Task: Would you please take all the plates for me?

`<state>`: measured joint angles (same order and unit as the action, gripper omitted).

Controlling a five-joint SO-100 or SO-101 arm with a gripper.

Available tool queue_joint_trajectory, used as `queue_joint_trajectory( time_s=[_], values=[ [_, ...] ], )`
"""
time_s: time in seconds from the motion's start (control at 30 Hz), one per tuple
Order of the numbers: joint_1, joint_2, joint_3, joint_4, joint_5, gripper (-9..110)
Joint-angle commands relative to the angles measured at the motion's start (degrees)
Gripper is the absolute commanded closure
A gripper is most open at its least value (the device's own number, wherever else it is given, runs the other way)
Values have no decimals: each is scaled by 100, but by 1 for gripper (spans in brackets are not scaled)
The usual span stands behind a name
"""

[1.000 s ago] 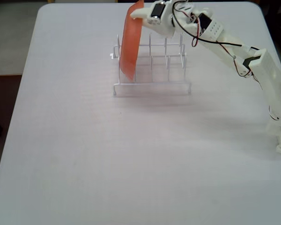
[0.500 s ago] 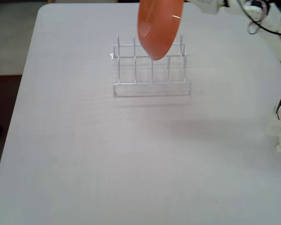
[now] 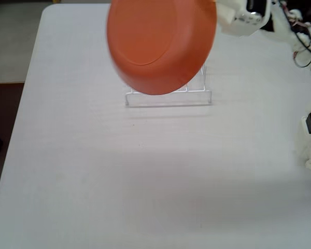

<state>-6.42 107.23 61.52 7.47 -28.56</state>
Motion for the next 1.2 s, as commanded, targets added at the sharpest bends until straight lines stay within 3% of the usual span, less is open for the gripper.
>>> queue_joint_trajectory(
  time_s=[0.0, 0.27, 0.9, 1.17],
  values=[
    [-308, -396, -334, -896, 176, 102],
    [-809, -1424, -800, -1863, 589, 102],
    [-659, -1811, -1072, -1872, 782, 102],
    [-650, -1740, -1063, -1494, 237, 75]
  ],
)
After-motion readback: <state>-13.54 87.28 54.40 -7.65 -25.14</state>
